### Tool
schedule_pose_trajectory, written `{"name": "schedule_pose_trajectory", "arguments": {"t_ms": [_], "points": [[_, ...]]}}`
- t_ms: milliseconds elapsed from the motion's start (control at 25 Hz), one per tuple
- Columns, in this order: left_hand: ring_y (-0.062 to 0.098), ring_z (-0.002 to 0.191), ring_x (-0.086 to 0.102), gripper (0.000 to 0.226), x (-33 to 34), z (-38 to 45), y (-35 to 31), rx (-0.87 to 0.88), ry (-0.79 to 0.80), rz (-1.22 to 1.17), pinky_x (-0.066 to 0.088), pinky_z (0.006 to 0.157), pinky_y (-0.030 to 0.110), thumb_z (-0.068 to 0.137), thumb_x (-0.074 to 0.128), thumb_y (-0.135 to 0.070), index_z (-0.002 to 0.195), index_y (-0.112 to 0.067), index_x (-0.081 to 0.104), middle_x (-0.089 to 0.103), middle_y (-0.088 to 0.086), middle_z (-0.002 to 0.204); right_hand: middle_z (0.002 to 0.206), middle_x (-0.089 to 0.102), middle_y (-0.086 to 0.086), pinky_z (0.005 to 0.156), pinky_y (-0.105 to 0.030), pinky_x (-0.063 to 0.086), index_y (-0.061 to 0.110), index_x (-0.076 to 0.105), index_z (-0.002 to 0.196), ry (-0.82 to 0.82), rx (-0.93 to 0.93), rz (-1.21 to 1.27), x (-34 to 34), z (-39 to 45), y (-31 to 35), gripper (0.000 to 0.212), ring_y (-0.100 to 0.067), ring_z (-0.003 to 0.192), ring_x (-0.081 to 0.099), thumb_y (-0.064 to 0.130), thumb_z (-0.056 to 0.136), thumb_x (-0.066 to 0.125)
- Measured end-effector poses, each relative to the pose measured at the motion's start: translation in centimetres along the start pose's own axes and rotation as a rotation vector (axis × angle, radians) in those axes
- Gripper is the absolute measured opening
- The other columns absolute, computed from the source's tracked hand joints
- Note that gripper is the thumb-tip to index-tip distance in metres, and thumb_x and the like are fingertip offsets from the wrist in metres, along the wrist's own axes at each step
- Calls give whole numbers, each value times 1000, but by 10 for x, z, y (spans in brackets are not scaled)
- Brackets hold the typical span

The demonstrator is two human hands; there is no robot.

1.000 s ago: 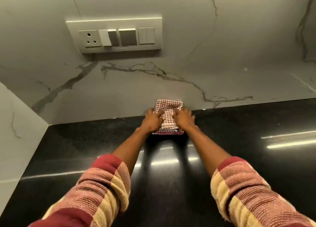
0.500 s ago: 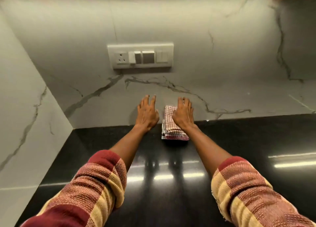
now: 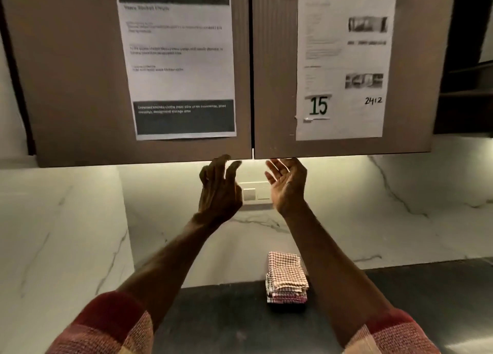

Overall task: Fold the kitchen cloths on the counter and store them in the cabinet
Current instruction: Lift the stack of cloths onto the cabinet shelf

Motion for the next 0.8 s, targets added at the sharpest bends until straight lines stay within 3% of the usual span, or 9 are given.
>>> {"name": "schedule_pose_trajectory", "arguments": {"t_ms": [120, 280, 360, 480, 560, 600, 640, 720, 800], "points": [[31, 123, 37, 52, -22, 13, -19, -12, 47, 11, 33, 101, 43, 74, 58, -13, 125, -11, 46, 44, 16, 133, 112, 63, -11, 106, -41, 38, 12, 59, 108, -45, 116, 271, 16, -19, 24, 26, -29, 112, 58, 25, 89, 47], [30, 117, 47, 41, -37, 27, -35, -343, 116, -341, 43, 97, 46, 88, 59, -21, 125, -5, 50, 53, 14, 126, 104, 62, -9, 108, -42, 36, 12, 56, 102, -63, 173, 119, 30, -47, 36, 14, -27, 112, 55, 22, 95, 51], [25, 118, 49, 49, -41, 31, -45, -555, 133, -530, 44, 98, 37, 91, 61, -28, 131, -6, 45, 52, 12, 130, 100, 63, -7, 103, -41, 38, 12, 55, 110, -85, 169, 42, 32, -60, 45, 17, -24, 110, 56, 20, 96, 54], [21, 115, 55, 45, -45, 36, -67, -774, 182, -786, 48, 92, 32, 94, 56, -38, 131, -15, 48, 58, 6, 129, 99, 65, -8, 83, -32, 46, 14, 56, 110, -74, 123, -46, 24, -90, 65, 17, -23, 97, 62, 21, 95, 58], [20, 109, 61, 28, -57, 41, -99, -816, 170, -952, 54, 91, 37, 98, 49, -37, 116, -21, 63, 68, -4, 114, 100, 68, -8, 76, -28, 47, 16, 58, 106, -51, 122, -114, 12, -118, 87, 15, -21, 89, 64, 25, 94, 59], [17, 105, 63, 23, -64, 41, -114, -867, 114, -1044, 54, 88, 33, 98, 49, -37, 103, -28, 69, 71, -13, 101, 101, 68, -8, 76, -29, 48, 17, 59, 107, -52, 113, -168, 7, -132, 101, 18, -21, 90, 65, 28, 93, 60], [12, 98, 65, 26, -72, 39, -131, -924, 44, -1130, 52, 82, 26, 98, 50, -35, 87, -32, 73, 71, -21, 88, 105, 68, -9, 78, -31, 48, 15, 58, 111, -89, 71, -253, 0, -147, 121, 26, -23, 93, 66, 30, 89, 64], [3, 80, 68, 38, -86, 33, -160, -989, -73, -1223, 49, 72, 17, 97, 52, -32, 66, -33, 74, 72, -22, 70, 121, 60, -12, 84, -33, 49, 9, 51, 123, -283, -148, -529, -14, -175, 175, 57, -26, 109, 59, 32, 76, 75], [5, 69, 70, 35, -97, 31, -193, -977, -129, -1275, 51, 64, 15, 98, 51, -27, 72, -25, 74, 74, -13, 69, 135, 46, -10, 94, -32, 50, 12, 40, 132, -314, -500, -805, 3, -207, 235, 69, -23, 120, 48, 38, 78, 75]]}}
Point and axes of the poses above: each hand's wrist, its own z-axis towards the middle knuckle, its own x-axis out of the palm, y = z × x, the point moved 7 cm from there along z, towards the middle knuckle
